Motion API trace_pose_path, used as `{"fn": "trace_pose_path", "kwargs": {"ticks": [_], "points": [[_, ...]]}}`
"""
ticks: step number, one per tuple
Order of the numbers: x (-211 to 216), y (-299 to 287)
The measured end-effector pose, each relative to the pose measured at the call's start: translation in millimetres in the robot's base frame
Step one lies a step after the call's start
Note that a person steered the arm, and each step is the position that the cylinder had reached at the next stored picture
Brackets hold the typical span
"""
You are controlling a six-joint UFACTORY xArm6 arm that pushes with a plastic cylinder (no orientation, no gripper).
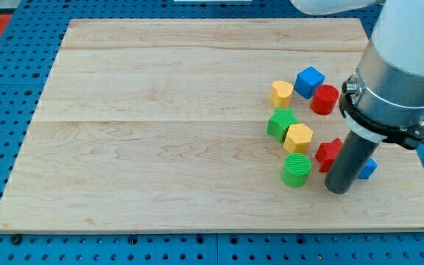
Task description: Move red star closer to the green circle
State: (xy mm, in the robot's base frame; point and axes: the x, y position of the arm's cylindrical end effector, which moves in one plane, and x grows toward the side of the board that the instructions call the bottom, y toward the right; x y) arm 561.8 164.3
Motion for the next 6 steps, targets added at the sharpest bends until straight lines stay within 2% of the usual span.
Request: {"fn": "trace_pose_path", "kwargs": {"ticks": [1, 3, 4, 5, 6], "points": [[3, 4], [4, 66], [-30, 73], [-66, 60], [-72, -9]]}}
